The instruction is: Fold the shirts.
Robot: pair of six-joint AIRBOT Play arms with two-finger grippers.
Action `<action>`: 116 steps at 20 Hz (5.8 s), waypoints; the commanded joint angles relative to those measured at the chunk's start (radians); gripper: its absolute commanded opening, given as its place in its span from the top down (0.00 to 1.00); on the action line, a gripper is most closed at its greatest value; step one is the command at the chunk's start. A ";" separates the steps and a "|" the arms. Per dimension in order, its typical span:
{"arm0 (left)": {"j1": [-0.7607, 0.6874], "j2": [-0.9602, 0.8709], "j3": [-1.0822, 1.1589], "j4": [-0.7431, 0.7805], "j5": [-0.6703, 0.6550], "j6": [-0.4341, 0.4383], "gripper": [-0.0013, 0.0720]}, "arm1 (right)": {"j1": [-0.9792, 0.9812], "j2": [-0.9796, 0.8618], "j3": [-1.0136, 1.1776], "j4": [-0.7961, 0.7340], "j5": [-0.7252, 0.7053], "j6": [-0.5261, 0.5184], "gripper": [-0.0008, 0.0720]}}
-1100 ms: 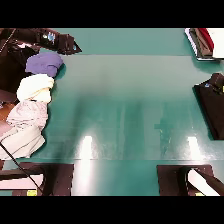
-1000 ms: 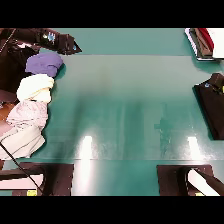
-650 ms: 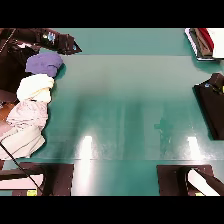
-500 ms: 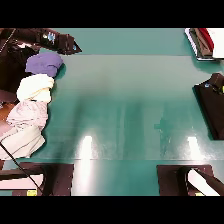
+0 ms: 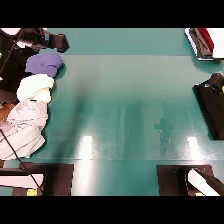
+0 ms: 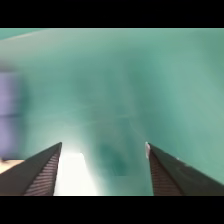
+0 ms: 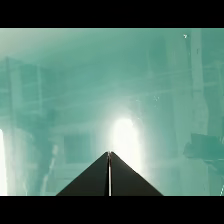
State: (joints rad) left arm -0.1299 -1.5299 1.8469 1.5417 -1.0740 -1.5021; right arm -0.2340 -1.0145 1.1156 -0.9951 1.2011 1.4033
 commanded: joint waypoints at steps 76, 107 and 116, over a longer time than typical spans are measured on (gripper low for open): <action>-0.201 0.658 -1.498 -0.821 0.381 0.005 0.28 | 0.001 0.000 0.467 0.052 0.093 -0.044 0.97; 0.058 0.575 -0.608 -0.467 -0.080 0.043 0.95 | 0.653 -0.527 -0.183 0.402 -0.193 -0.174 0.40; 0.058 0.577 -0.603 -0.467 -0.077 0.043 0.95 | 0.669 -0.556 -0.110 0.394 -0.229 -0.175 0.97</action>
State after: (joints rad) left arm -0.0734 -0.9543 1.2400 1.0737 -1.1568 -1.4590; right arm 0.4507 -1.5818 0.9955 -0.6014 0.9859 1.2301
